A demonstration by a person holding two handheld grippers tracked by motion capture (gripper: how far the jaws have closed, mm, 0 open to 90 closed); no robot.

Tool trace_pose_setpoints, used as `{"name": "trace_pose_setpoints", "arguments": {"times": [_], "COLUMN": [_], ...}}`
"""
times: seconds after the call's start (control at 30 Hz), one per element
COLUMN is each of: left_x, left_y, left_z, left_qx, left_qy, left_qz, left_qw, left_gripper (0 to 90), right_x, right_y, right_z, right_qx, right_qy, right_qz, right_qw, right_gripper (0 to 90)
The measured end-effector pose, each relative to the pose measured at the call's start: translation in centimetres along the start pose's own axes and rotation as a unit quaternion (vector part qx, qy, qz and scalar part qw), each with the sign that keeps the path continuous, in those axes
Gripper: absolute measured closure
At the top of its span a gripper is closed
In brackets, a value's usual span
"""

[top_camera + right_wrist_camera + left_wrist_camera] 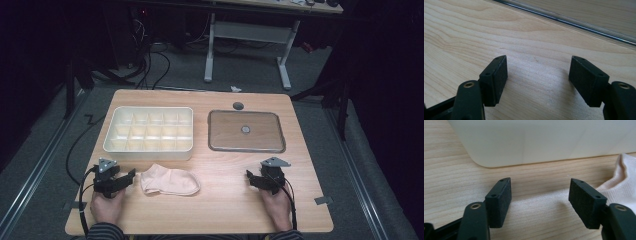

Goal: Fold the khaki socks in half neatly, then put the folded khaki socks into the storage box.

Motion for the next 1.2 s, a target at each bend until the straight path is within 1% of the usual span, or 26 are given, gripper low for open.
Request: {"name": "trace_pose_setpoints", "arguments": {"times": [0.73, 1.03, 1.13, 1.2], "left_x": [-0.01, -0.01, -0.03, -0.03], "left_y": [0.01, 0.0, -0.04, -0.01], "left_z": [0.04, 0.04, -0.01, 0.02], "left_qx": [0.001, 0.004, 0.012, 0.012], "left_qy": [-0.004, -0.006, -0.012, -0.01], "left_qz": [0.0, 0.0, 0.0, 0.001], "left_qw": [1.0, 1.0, 0.9999, 0.9999], "left_gripper": [34.1, 33.3, 33.2, 32.5], "right_x": [0.0, 0.0, -0.01, 0.0], "right_y": [0.0, 0.01, 0.01, 0.0], "right_z": [0.0, -0.01, -0.01, 0.0], "right_qx": [0.0, 0.0, -0.001, -0.001], "right_qy": [0.0, 0.0, 0.0, 0.0], "right_qz": [0.0, 0.0, 0.0, 0.0], "right_qw": [1.0, 1.0, 1.0, 1.0], "right_gripper": [31.3, 31.3, 31.3, 31.7]}}
Point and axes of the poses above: each handheld gripper's, and its own axes: y roughly forward along the jaws, x roughly out of its underside, z roughly to its right, the point moved 7 cm from there along y, roughly forward along the jaws, and after that the axes turned 7 degrees about -y, right-handed, at the moved point
